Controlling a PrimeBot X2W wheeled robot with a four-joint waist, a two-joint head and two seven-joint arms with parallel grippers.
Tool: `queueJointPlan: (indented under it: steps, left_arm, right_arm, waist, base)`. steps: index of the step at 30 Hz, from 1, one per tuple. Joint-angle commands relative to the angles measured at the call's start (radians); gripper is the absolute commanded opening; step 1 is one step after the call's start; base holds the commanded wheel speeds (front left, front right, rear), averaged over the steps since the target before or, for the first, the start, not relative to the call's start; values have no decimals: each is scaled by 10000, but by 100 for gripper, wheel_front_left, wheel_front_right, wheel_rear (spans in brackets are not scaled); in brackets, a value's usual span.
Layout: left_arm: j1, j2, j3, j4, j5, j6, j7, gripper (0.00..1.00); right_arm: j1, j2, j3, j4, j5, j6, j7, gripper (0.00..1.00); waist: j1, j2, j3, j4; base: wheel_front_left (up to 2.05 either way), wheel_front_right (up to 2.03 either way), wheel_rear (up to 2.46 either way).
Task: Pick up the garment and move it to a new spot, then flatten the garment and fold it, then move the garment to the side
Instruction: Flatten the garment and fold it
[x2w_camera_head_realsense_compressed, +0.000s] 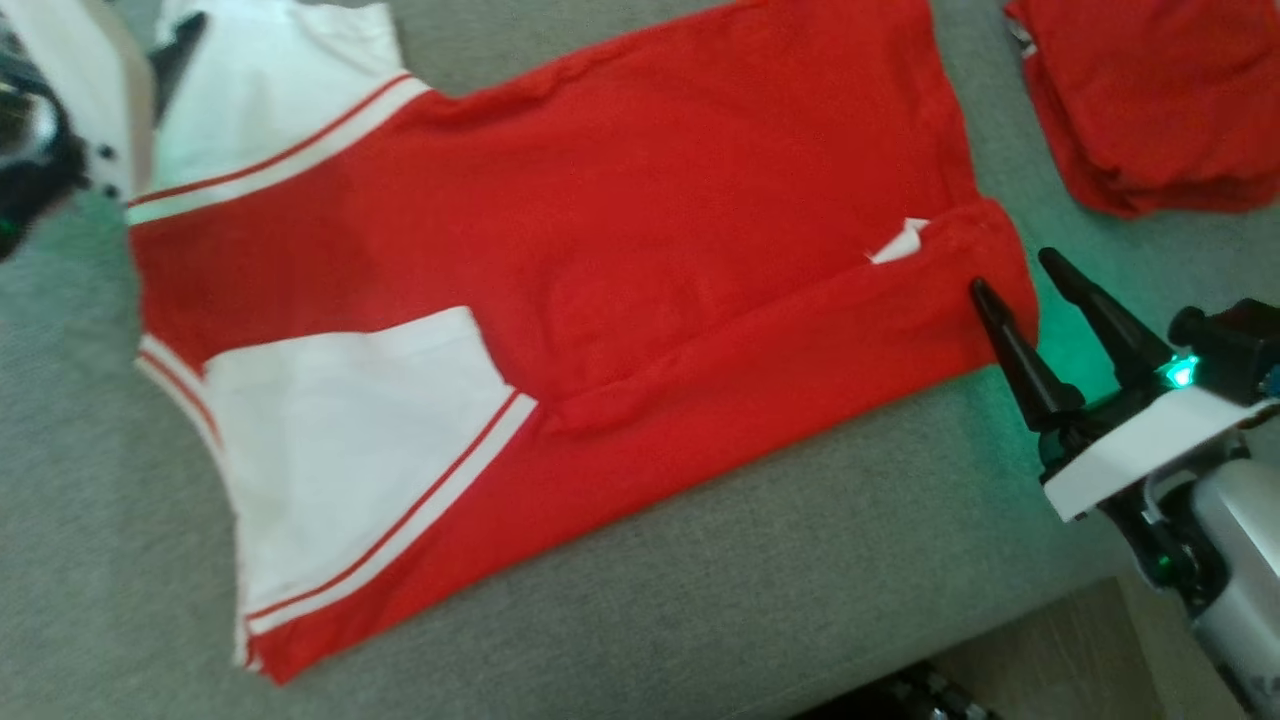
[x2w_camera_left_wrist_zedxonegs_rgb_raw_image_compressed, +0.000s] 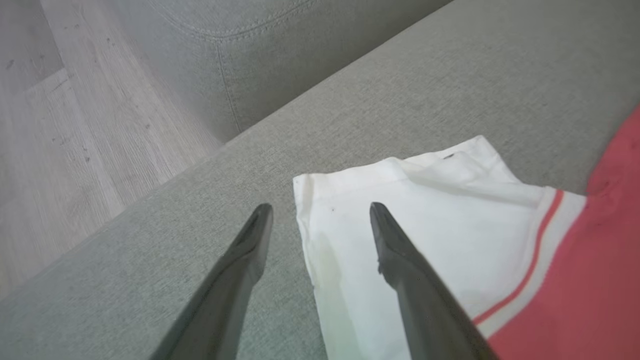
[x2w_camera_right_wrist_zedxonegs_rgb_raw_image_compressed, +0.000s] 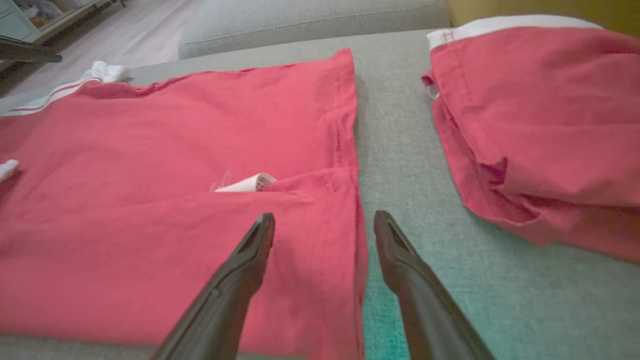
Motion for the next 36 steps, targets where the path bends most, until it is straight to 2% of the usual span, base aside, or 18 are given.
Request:
queueJointPlan:
  steps: [1,6,16,17,18,19,23,29,33,36]
  left_arm:
    - [-683,631,292,-131,3,18,70,100]
    - [-1020,931,60,256,-86,17,26,100]
    - [-1463,1158,-332,556,-286,16,83,100]
    - [-1483,1172,-383,572,-314,16,111,69]
    - [-1502,1190,-440,576,-342,16,138,13]
    - [-1504,1210,-516,576,-395,16,213,0]
    - [-1583,1311,-693,540,-587,16,360,0]
    - [-1802,1322,-1016,287,-476,16,-388,0]
    - [-2033,1256,-1332,76,-585,16,-710,0]
    - [-2263,1224,-1585,-96,-670,16,-900,0]
  right_arm:
    - [45,-193,89,-122,-7,-7,-149,100]
    - [-60,-75,287,88,71,-7,-329,100]
    - [-414,44,621,473,179,-7,-573,100]
    - [-437,36,637,525,183,-7,-600,100]
    - [-460,30,654,569,190,-7,-628,100]
    - [-481,23,669,614,201,-7,-655,100]
    - [-628,-25,700,738,255,-7,-723,100]
    - [-1330,-117,523,459,871,-7,-576,100]
    - [-2489,-189,579,440,1423,-7,475,100]
    - [-3653,-87,716,1069,1640,-7,1567,100]
  waist:
    - [-2,0,273,-293]
    - [-2,0,547,-538]
    - [-2,0,852,-761]
    - [-2,0,874,-770]
    - [-2,0,895,-776]
    - [-2,0,911,-779]
    - [-2,0,960,-756]
    - [-2,0,823,-514]
    - [-2,0,701,-227]
    - [-2,0,696,30]
  base:
    - [0,0,0]
    - [0,0,0]
    - [0,0,0]
    - [0,0,0]
    - [0,0,0]
    - [0,0,0]
    - [0,0,0]
    - [0,0,0]
    - [0,0,0]
    - [0,0,0]
